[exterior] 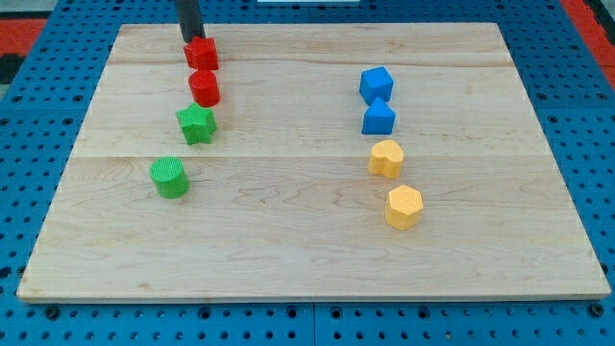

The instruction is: Move the red star towards the center

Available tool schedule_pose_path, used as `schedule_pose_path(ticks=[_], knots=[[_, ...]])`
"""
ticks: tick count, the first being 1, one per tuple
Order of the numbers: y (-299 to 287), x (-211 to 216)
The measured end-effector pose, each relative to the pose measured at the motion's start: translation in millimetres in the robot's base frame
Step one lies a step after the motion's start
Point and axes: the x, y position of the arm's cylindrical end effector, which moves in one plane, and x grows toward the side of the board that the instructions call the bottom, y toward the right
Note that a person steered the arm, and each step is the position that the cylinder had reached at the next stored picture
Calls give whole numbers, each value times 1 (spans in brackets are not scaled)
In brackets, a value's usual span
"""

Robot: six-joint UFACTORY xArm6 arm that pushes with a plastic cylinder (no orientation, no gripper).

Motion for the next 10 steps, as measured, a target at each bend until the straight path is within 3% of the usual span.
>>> schedule_pose_path(ticks=[5, 6, 7, 9, 10], knots=[[84, 127], [97, 133], [100, 99], [220, 61], [229, 34]])
